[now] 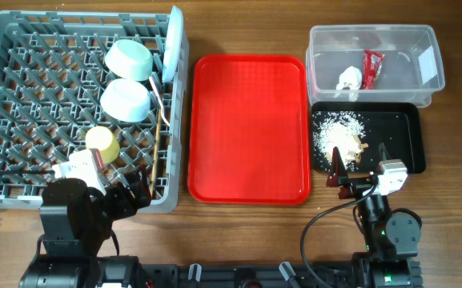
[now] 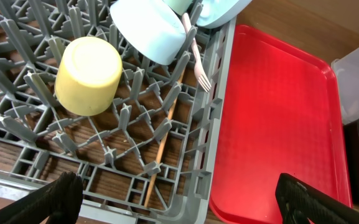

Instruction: Sort waste into correct bins and load items into the dishwasher rack

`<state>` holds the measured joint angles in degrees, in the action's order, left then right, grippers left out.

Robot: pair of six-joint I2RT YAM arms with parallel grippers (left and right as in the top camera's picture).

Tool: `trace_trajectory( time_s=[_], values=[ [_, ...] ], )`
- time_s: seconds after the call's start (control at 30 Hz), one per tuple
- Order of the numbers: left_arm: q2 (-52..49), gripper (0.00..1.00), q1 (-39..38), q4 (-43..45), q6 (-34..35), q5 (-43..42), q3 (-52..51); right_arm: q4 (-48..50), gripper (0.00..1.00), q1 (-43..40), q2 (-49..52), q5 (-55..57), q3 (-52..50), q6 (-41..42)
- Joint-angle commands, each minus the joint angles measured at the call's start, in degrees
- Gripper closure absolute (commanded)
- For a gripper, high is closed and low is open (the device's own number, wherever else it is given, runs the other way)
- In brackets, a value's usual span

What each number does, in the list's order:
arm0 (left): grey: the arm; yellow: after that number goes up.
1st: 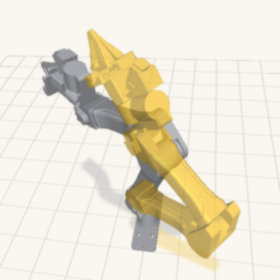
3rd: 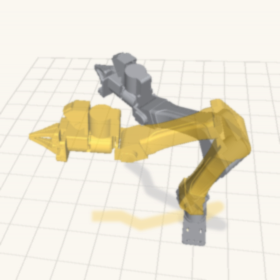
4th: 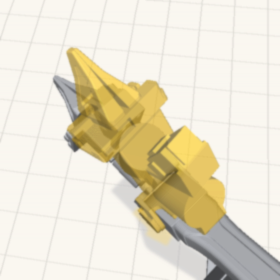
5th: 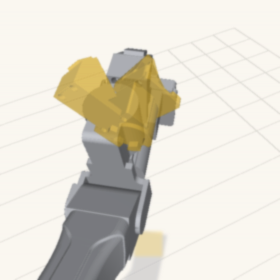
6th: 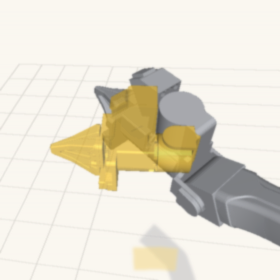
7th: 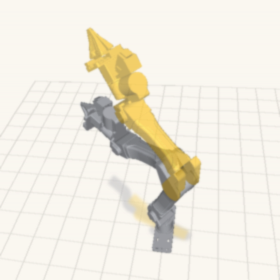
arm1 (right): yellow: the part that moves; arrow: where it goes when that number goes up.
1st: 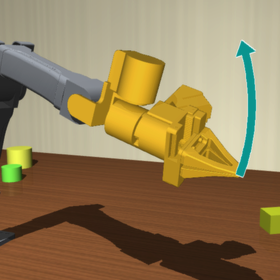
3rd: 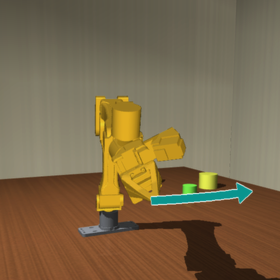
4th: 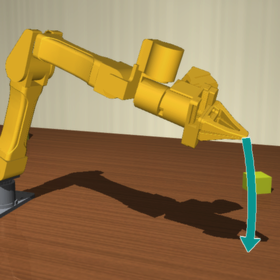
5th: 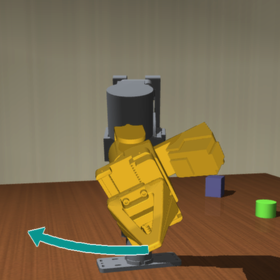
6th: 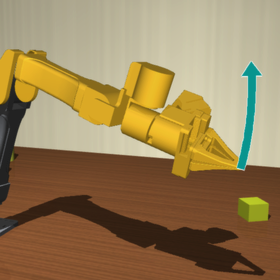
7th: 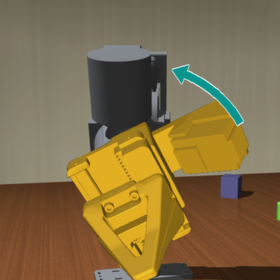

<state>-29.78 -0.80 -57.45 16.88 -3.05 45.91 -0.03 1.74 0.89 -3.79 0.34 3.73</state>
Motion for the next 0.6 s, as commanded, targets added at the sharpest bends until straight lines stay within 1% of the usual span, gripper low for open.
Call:
trace_trajectory(
  time_s=[0.0, 0.2, 0.23, 0.3, 0.33, 0.4, 0.47, 0.5, 0.57],
  values=[
    [0.1, 0.00, -0.2, 0.1, 0.5, -0.1, -0.2, 0.1, 0.00, 0.3, -0.6, 0.8, 0.0, -0.7],
    [0.9, 0.00, -0.3, -0.7, -0.1, 0.1, -0.4, 0.1, 0.00, 0.3, -0.6, 0.8, 0.0, -0.7],
    [1.7, 0.00, -0.3, 1.0, -0.1, 1.0, -1.6, 0.1, 0.00, 0.3, -0.6, 0.8, 0.0, -0.7],
    [6.5, 0.00, -0.3, 9.6, -0.1, 1.8, -8.5, 0.1, 0.00, 0.3, -0.6, 0.8, 0.0, -0.7],
    [12.6, 0.00, -0.3, 20.0, 0.1, 0.5, -17.9, 0.1, 0.00, 0.3, -0.6, 0.8, 0.0, -0.7],
    [17.5, 0.00, -0.3, 29.3, 0.1, -0.1, -25.3, 0.1, 0.00, 0.3, -0.6, 0.8, 0.0, -0.7],
    [23.3, 0.00, -0.3, 44.6, 0.1, -0.1, -35.0, 0.1, 0.00, 0.3, -0.6, 0.8, 0.0, -0.7],
    [27.3, 0.00, -0.3, 54.4, 0.1, -0.1, -41.0, 0.1, 0.00, 0.3, -0.6, 0.8, 0.0, -0.7],
    [29.6, 0.00, -0.3, 60.3, -0.3, 0.0, -44.9, 0.1, 0.00, 0.3, -0.6, 0.8, 0.0, -0.7]
  ],
)
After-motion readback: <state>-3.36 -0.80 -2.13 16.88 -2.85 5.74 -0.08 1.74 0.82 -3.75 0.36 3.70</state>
